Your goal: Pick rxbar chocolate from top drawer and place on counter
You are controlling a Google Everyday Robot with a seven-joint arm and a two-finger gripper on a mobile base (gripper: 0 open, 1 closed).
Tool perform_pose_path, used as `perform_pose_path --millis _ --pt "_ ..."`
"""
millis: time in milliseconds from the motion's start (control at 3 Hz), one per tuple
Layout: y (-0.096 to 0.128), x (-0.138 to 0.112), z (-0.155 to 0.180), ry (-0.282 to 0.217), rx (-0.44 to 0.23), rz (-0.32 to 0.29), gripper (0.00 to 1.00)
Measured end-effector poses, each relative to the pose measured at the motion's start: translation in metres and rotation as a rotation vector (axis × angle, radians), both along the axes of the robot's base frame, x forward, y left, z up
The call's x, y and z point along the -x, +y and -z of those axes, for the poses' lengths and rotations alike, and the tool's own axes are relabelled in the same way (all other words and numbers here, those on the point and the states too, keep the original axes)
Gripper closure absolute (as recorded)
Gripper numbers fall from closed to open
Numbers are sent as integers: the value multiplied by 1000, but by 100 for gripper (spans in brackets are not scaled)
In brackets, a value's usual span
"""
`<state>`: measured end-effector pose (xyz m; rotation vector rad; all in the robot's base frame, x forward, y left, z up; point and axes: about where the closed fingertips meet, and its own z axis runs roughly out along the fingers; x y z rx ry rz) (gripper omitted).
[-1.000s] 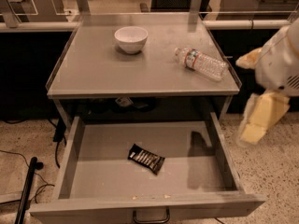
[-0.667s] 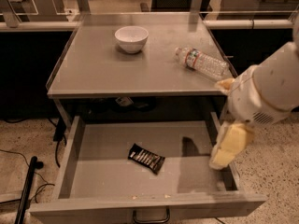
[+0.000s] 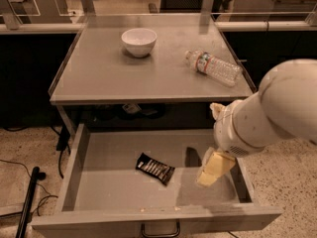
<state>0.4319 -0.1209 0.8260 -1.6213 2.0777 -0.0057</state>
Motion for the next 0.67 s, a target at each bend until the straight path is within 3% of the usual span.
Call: perform_pose_path --millis 667 --pt "1 -5 2 -25 6 33 0"
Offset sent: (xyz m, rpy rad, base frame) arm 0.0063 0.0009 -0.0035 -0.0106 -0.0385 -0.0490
